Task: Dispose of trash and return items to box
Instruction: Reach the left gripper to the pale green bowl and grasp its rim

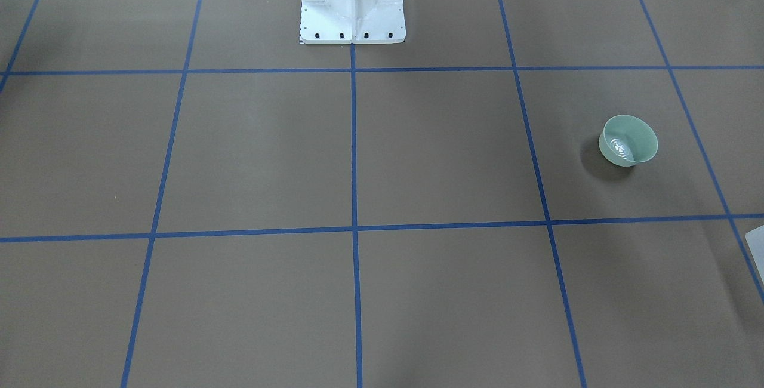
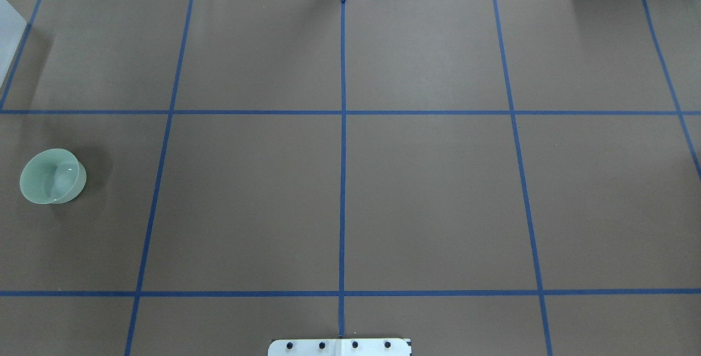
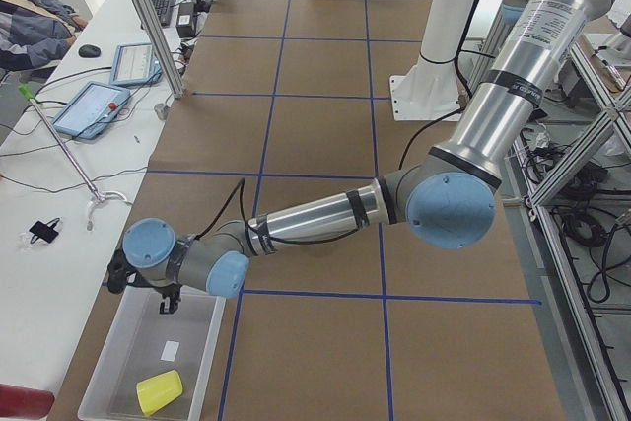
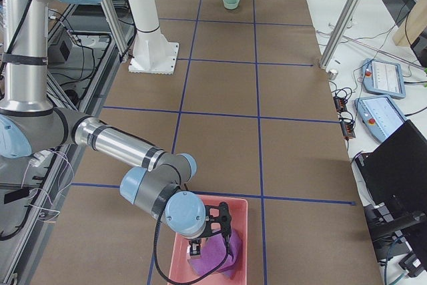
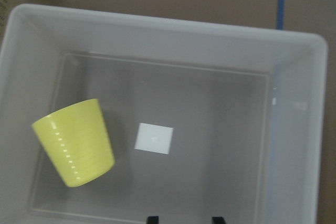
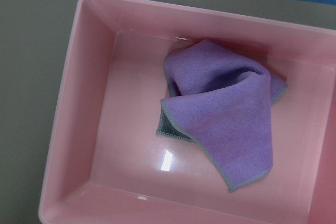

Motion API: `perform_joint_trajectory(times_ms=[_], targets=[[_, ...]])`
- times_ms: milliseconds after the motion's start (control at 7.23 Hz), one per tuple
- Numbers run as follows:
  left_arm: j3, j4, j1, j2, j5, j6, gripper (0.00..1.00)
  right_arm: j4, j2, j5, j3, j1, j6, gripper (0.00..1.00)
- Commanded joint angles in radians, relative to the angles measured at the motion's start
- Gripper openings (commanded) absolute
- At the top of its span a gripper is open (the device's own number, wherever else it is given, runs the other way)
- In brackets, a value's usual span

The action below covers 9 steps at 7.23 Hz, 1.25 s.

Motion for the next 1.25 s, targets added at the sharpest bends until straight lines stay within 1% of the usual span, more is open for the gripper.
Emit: perform_joint_trajectory(times_ms=[0, 138, 277, 415, 692, 830, 969, 1107], targets=[[-0.404, 0.0, 0.19, 0.251, 0.013, -0.162, 0.56, 0.0, -0.011, 0.0, 0.011, 0.008, 0.0, 1.0], [-0.562, 0.0, 0.273, 0.367, 0.035, -0.19, 0.59, 0.0, -0.013, 0.0, 0.014, 0.011, 0.0, 1.0], [-0.648, -0.01, 0.361, 0.446, 0.118, -0.202, 0.61, 0.0, -0.013, -0.002, 0.014, 0.013, 0.0, 1.0], [-0.655, -0.061, 0.422, 0.48, 0.182, -0.202, 0.62, 0.0, -0.013, 0.0, 0.014, 0.013, 0.001, 1.0], [-0.631, -0.073, 0.45, 0.481, 0.194, -0.201, 0.62, 0.0, -0.013, 0.001, 0.014, 0.013, 0.001, 1.0], [-0.622, -0.073, 0.47, 0.477, 0.194, -0.199, 0.6, 0.0, -0.013, 0.002, 0.014, 0.013, 0.001, 1.0], [-0.61, -0.083, 0.473, 0.473, 0.201, -0.201, 0.56, 0.0, -0.013, 0.002, 0.014, 0.013, 0.001, 1.0], [-0.585, -0.115, 0.49, 0.471, 0.21, -0.201, 0.56, 0.0, -0.013, 0.002, 0.014, 0.013, 0.001, 1.0]])
